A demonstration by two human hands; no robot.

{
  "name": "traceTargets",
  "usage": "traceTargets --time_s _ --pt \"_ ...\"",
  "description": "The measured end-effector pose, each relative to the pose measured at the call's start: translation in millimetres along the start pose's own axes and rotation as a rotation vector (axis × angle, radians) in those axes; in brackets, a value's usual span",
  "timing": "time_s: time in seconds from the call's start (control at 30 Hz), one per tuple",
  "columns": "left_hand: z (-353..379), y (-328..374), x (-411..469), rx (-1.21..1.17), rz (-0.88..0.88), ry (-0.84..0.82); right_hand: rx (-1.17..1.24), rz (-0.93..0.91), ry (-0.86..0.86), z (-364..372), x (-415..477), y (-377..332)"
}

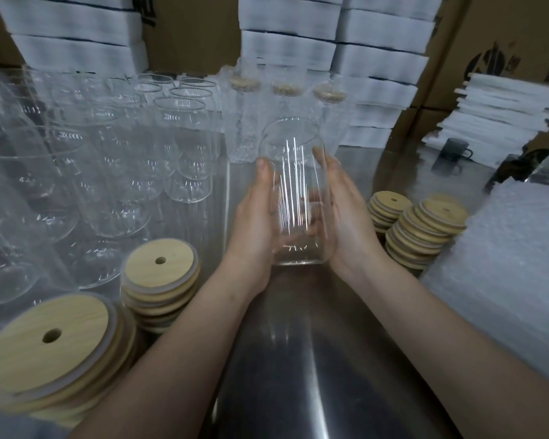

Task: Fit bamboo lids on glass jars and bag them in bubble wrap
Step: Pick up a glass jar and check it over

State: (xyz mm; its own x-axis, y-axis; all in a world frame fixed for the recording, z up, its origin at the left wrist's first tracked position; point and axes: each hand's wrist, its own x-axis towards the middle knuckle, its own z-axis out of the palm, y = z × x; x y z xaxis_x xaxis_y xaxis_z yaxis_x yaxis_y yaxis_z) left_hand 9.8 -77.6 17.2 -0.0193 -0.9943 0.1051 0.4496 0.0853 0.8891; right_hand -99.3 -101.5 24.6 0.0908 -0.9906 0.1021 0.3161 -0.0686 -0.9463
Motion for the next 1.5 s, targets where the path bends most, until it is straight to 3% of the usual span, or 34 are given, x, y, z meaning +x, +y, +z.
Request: traceTargets --time_s 0.13,0.27,0.37,0.57,0.73,1.0,1.23,1.33,1.5 --pt "-4 -2 1 -0.077 -0.075 -0.018 0.085 0.127 -0.055 1 -3 3" --pt "-5 -3 4 0.005 0.129 0.121 0.147 0.231 -0.125 0 -2 5" --pt "-3 2 2 0.083 0.218 0.264 0.087 0.166 -0.152 3 -2 5" --pt "15 2 -10 0.296 0.206 0.199 -0.119 -0.135 0.014 16 -10 11" --pt "12 4 -12 0.309 0.240 0.305 -0.052 -0.106 0.023 19 -12 12" --pt "4 -2 -6 0.153 0.257 0.290 -0.025 0.003 0.062 9 -6 9" --pt "-4 1 2 -0.090 -0.020 0.284 -0.091 0.154 -0.113 5 -1 7" --pt "-7 -3 5 -0.054 -0.007 0.284 0.004 0.192 -0.218 5 -1 7" --pt "-1 0 1 0.023 0.156 0.388 0.108 0.259 -0.350 -1 -3 0"
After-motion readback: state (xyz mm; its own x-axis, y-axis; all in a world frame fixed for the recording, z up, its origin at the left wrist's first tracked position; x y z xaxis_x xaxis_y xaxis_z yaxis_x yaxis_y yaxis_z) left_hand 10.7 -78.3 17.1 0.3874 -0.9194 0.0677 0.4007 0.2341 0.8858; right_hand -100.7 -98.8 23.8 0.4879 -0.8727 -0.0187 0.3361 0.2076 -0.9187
